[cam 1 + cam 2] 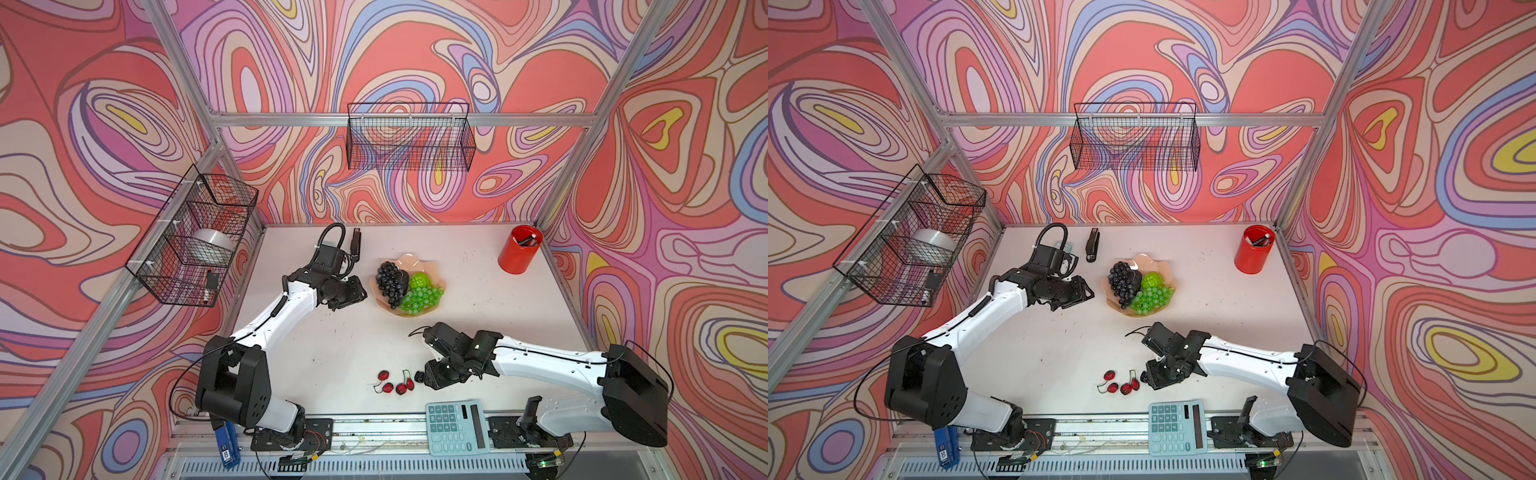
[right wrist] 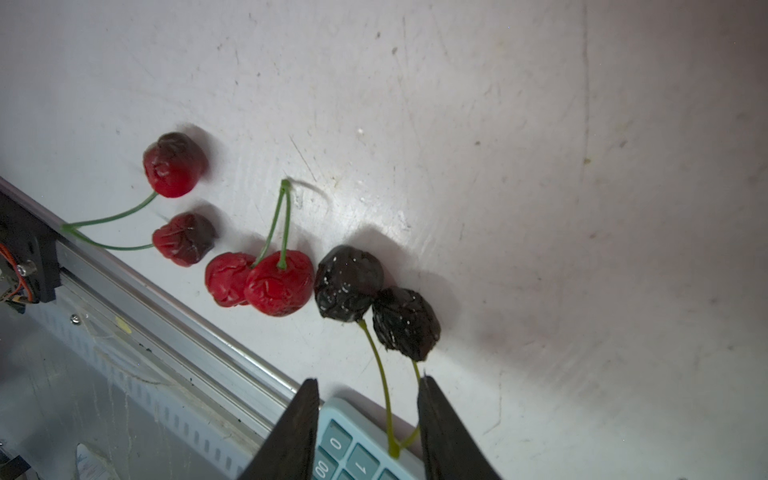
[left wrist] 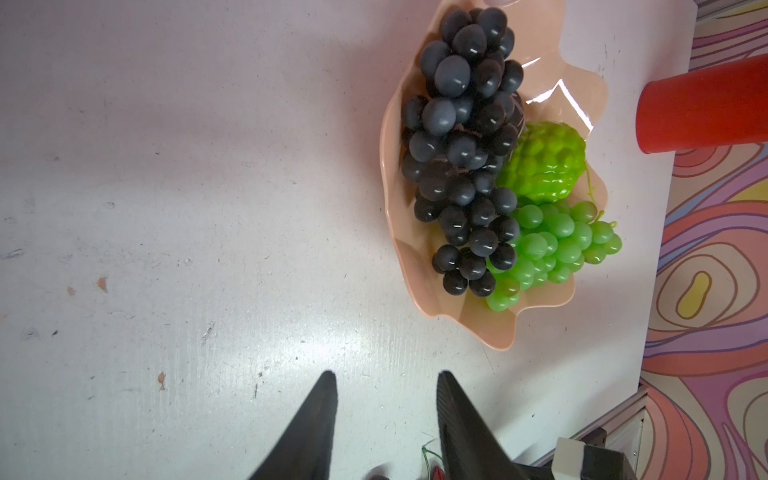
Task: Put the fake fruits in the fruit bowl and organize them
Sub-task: 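Lower the right gripper onto the dark cherry pair and grasp its stem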
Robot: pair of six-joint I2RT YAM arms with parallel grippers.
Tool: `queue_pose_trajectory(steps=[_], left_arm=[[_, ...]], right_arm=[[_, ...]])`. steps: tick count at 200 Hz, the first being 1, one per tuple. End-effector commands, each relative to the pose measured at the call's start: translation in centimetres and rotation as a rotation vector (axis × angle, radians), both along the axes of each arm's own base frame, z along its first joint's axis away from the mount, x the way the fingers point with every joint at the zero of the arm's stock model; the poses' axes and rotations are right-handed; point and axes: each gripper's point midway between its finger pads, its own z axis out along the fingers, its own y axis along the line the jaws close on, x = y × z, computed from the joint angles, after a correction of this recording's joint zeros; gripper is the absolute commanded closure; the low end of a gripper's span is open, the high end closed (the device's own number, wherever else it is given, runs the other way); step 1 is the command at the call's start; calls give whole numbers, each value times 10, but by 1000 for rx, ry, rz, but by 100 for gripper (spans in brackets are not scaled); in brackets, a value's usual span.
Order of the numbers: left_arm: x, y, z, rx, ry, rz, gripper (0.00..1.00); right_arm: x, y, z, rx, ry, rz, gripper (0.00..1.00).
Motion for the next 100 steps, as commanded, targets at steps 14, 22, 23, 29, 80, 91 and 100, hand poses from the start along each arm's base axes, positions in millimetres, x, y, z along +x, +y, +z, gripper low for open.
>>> queue_pose_trajectory(steps=[14, 22, 23, 29, 80, 91, 100], left_arm=[[1, 1, 2, 19, 3, -5, 57], [1, 1, 2, 19, 4, -5, 57], [1, 1, 2, 19, 4, -5, 57], [1, 1, 3, 19, 4, -5, 57], [2, 1, 6, 21, -2, -4, 56], [2, 2, 6, 24, -3, -2, 56], [2, 3, 6, 28, -4, 0, 56]], right_arm=[[-1, -1, -8, -12, -9, 13, 63], [-1, -1, -9, -10, -4, 12, 64], [-1, -1, -9, -9, -4, 13, 64], [-3, -1, -10, -11, 3, 13, 64], [-2, -7, -17, -38, -13, 10, 67], [-2, -7, -18, -42, -11, 15, 67], [-2, -7, -19, -44, -10, 16, 68]])
